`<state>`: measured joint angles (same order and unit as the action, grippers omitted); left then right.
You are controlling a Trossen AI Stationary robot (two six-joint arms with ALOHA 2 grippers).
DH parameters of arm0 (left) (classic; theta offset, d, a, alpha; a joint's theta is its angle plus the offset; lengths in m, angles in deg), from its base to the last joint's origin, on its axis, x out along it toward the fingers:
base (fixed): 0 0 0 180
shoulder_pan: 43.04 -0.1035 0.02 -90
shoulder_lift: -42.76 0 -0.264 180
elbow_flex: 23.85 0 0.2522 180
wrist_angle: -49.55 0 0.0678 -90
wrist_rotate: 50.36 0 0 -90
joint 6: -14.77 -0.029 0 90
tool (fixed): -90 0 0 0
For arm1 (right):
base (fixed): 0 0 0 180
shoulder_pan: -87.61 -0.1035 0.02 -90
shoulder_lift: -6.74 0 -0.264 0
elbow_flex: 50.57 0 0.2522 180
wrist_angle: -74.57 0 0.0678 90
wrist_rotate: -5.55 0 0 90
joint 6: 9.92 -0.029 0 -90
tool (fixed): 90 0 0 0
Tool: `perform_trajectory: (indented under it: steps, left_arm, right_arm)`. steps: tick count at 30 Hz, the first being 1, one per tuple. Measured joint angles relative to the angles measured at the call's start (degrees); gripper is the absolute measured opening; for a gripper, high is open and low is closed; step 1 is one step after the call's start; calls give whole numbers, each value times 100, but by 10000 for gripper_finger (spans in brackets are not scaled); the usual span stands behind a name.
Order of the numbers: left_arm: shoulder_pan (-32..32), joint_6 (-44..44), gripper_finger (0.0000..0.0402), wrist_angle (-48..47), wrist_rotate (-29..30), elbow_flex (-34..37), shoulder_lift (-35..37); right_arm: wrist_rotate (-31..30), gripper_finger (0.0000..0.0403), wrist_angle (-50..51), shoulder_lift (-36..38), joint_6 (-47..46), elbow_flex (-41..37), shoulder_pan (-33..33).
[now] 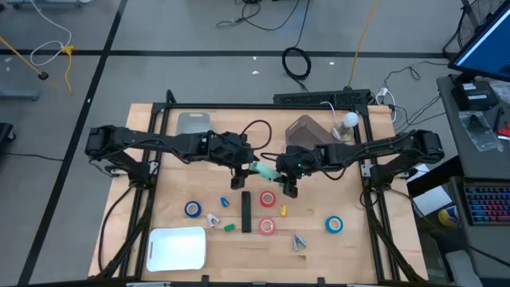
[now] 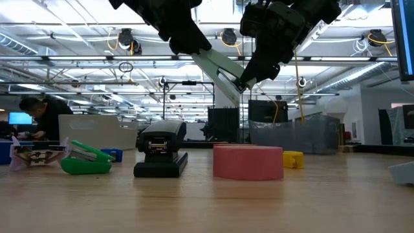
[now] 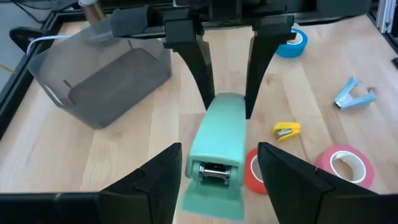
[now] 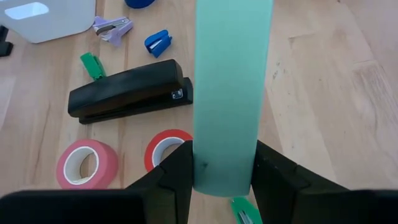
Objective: Pick and place Stapler, Stapler remover, tape
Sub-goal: Put the light green stapler into the gray bin
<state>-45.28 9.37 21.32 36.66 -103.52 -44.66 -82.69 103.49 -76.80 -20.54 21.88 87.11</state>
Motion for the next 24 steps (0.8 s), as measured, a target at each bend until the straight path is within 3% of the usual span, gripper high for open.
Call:
perform_trajectory:
  steps: [8,13,24]
  left_arm:
    - [-98,-56,216,127,-29,0,-48]
    - [-182,-94,216,123,-454,0,-61]
    - [-186,-93,216,392,-666,9,-236]
  right_arm:
    - [0,120,-35,0,-1,0,-2]
    - [0,120,-50,0,-10,0,-2]
    - [7,121,-76,2,-64,0,-7]
